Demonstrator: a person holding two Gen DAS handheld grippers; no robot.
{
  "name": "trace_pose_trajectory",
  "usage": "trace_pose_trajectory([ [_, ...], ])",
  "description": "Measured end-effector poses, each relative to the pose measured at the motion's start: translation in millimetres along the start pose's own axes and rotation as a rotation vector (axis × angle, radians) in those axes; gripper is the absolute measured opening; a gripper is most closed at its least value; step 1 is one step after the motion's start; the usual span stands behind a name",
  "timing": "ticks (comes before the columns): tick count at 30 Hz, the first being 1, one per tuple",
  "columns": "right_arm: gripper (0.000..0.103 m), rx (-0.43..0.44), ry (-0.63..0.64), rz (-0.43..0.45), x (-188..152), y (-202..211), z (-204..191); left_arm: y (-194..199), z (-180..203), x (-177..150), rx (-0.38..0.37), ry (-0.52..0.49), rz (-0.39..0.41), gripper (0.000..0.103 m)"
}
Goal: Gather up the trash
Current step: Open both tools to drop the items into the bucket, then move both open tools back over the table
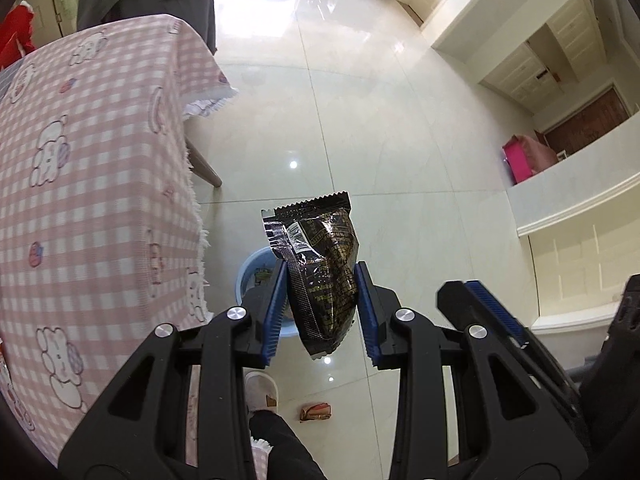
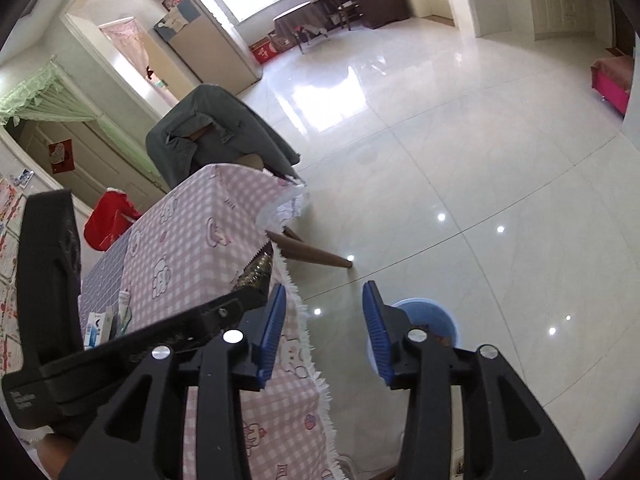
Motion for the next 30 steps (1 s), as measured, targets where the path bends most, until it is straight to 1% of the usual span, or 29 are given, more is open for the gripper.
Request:
trace_pose_trajectory([
  [7, 0.041, -0.035, -0.02, 0.016, 6.2, 9.3, 18.9, -15.0, 16.5, 1.0, 0.004, -0.025, -0.023, 0.033],
  [10, 0.041, -0.038, -0.027, 0.022, 6.6, 10.9, 18.2, -19.4, 20.9, 2.8, 0.017, -0.041, -0.026, 0.033],
  [17, 0.042, -0.062, -0.029, 0.039, 7.2, 20.7, 23.6, -28.3, 31.3, 2.3, 0.013, -0.052, -0.03, 0.036],
  [18, 0.042, -0.065, -0.03, 0.043, 7.8, 22.0, 24.7, -28.6, 32.1, 2.4, 0.012, -0.05, -0.026, 0.041],
  [19, 0.042, -0.068, -0.031, 0.048, 7.4, 23.4, 25.5, -28.1, 31.7, 2.6, 0.013, -0.046, -0.02, 0.051],
  [21, 0.045, -0.079, -0.036, 0.062, 8.6, 27.2, 27.6, -26.0, 28.7, 3.1, 0.006, -0.039, -0.008, 0.058],
  [22, 0.046, -0.084, -0.034, 0.061, 8.4, 27.8, 27.6, -23.5, 26.2, 3.7, 0.014, -0.038, -0.005, 0.06],
  [26, 0.046, -0.078, -0.034, 0.058, 5.9, 30.7, 24.7, -13.6, 20.2, 3.5, 0.024, -0.038, -0.001, 0.06],
  [30, 0.046, -0.055, -0.016, 0.048, 1.9, 31.6, 8.0, 2.1, 5.6, 3.3, 0.043, -0.027, 0.013, 0.06],
])
Point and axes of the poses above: each gripper's, at about its wrist camera, not at the fingertips, and y roughly against the way its jaws point, z to its right, x to its top, the point moved 6 cm from there along -y, roughly the way its jaws point, and after that the axes turned 3 degrees about -y, right-handed, at the moved point
